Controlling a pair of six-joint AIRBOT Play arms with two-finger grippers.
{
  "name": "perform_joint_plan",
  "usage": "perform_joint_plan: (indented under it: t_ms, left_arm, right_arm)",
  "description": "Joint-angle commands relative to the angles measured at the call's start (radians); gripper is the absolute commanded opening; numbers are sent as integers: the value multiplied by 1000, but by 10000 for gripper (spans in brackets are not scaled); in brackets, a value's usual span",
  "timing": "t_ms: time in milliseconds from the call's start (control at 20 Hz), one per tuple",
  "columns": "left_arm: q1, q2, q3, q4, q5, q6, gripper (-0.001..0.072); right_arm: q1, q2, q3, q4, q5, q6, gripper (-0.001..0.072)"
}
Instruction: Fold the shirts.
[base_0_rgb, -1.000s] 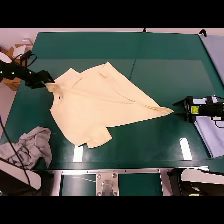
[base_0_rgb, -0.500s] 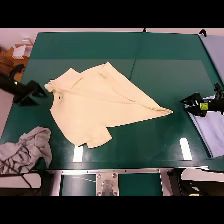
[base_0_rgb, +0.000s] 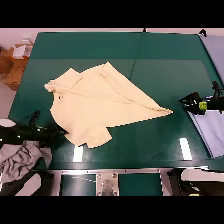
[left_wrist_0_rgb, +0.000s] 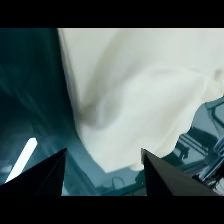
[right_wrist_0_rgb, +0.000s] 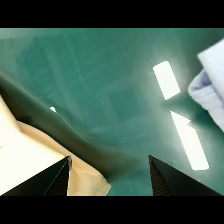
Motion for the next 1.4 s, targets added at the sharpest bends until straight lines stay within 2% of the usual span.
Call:
perform_joint_plan:
  t_ms: [0, 250, 350, 400, 450, 500, 700, 800, 1000, 1150, 1350]
  left_arm:
    - [1, 23, -100, -95, 211, 60, 535]
    - [1, 23, -100, -93, 345, 55, 533]
    - [1, 23, -100, -147, 357, 76, 345]
    - [1, 23, -100, -179, 346, 103, 338]
    - [1, 23, -98, -197, 325, 130, 86]
    - [1, 23, -89, -196, 301, 143, 24]
    - [2, 23, 18, -108, 281, 153, 23]
    - [1, 23, 74, -48, 285, 150, 23]
    - [1, 23, 89, -35, 310, 152, 23]
    - [2, 23, 89, -35, 327, 153, 23]
    - [1, 23, 89, -36, 322, 153, 23]
  right_arm:
    - [12, 0, 0, 7, 5, -2, 554]
    - [12, 0, 0, 11, 8, -2, 554]
    - [12, 0, 0, 11, 8, -2, 554]
    - [12, 0, 0, 9, 9, -4, 554]
    - [12, 0, 0, 5, 19, -29, 555]
    - [12, 0, 0, -2, 40, -66, 554]
    - [12, 0, 0, -108, 202, -215, 555]
    - [16, 0, -1, -117, 243, -239, 554]
    - [118, 0, -7, -172, 289, -272, 554]
    - [216, 0, -7, -260, 269, -311, 554]
    - [327, 0, -6, -357, 87, -312, 554]
